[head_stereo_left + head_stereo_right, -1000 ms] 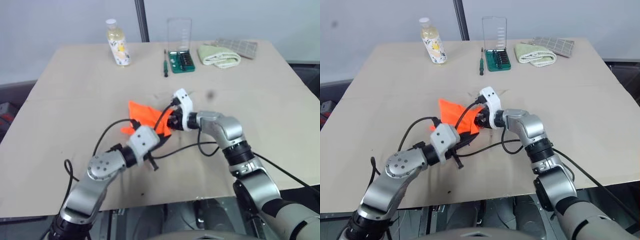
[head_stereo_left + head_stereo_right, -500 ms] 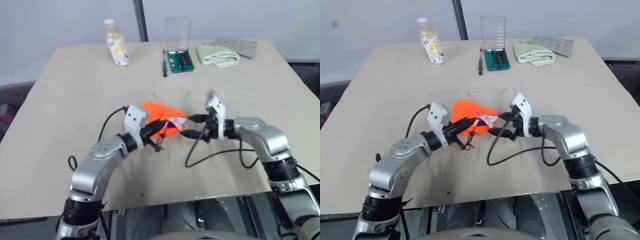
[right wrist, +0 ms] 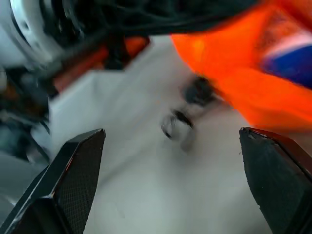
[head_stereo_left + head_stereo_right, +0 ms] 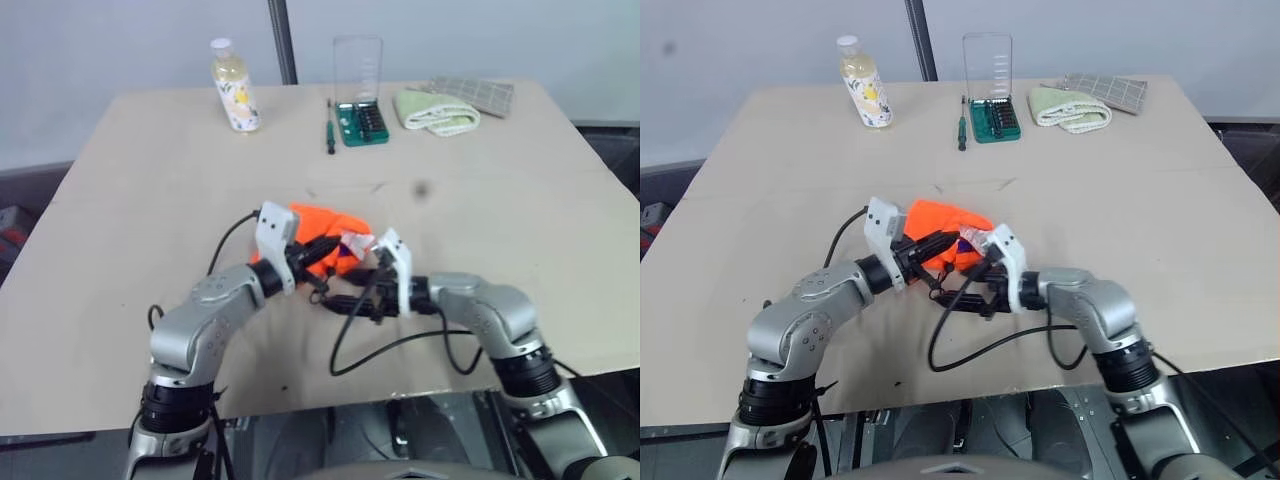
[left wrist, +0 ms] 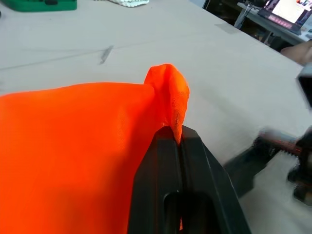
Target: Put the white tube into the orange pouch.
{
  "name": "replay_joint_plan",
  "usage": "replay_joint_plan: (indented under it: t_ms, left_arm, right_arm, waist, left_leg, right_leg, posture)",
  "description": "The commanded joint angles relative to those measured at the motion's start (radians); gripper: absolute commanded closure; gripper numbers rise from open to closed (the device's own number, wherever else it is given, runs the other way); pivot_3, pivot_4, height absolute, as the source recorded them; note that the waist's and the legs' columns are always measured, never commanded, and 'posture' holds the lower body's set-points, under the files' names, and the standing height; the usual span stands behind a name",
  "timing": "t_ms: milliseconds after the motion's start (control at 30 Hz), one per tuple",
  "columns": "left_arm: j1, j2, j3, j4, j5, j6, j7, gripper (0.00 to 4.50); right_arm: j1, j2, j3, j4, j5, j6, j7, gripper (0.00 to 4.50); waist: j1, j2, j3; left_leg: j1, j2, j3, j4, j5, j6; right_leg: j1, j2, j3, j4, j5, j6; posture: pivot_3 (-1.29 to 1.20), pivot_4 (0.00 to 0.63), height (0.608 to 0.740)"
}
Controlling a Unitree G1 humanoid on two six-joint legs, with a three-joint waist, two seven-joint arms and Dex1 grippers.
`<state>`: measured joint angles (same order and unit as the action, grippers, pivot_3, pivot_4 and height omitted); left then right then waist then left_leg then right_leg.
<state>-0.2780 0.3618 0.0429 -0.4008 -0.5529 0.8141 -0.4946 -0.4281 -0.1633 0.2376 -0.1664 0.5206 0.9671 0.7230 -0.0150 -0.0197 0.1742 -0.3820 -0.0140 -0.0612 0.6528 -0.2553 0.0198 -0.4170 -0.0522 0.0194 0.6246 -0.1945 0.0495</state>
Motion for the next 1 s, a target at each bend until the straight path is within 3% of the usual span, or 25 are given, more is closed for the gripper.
replay_joint_plan:
  t_ms: [33,433,767,1000]
  left_arm:
    - [-0.012,-0.003,0.025,-0.013,-0.015,-0.006,0.018,4.5]
    - [-0.023,-0.032,0.024,-0.007,-0.014,-0.013,0.05,4.5]
    - [-0.032,-0.038,0.024,0.022,-0.006,-0.028,0.049,4.5]
    - [-0.044,-0.048,0.039,0.057,-0.011,-0.039,0.062,4.5]
  right_arm:
    - [-0.005,0.042,0.016,0.033,-0.009,-0.048,-0.026,0.04]
    - [0.01,0.162,0.044,0.267,-0.137,-0.369,-0.067,0.04]
    - [0.047,0.14,0.032,0.26,-0.117,-0.457,0.026,4.46]
    - [0.1,0.099,0.011,0.152,0.003,-0.4,0.153,4.46]
  waist:
    - [0.0,0.0,0.0]
    - [-0.002,0.0,0.0]
    - [-0.002,0.0,0.0]
    - [-0.001,0.0,0.0]
  left_leg:
    - [0.0,0.0,0.0,0.0,0.0,0.0]
    - [0.001,0.0,0.002,0.0,0.001,-0.001]
    - [0.001,0.0,0.001,0.0,0.001,-0.002]
    - [0.001,0.0,0.001,0.0,0.001,-0.002]
  right_leg:
    - [0.0,0.0,0.0,0.0,0.0,0.0]
    - [0.0,0.0,0.0,0.001,0.0,0.0]
    - [0.001,0.0,0.0,0.001,0.0,0.0]
    - [0.002,0.0,-0.001,0.001,0.0,0.0]
  posture:
    - [0.0,0.15,0.74]
    - [0.0,0.15,0.74]
    - [0.0,0.15,0.74]
    - [0.0,0.15,0.74]
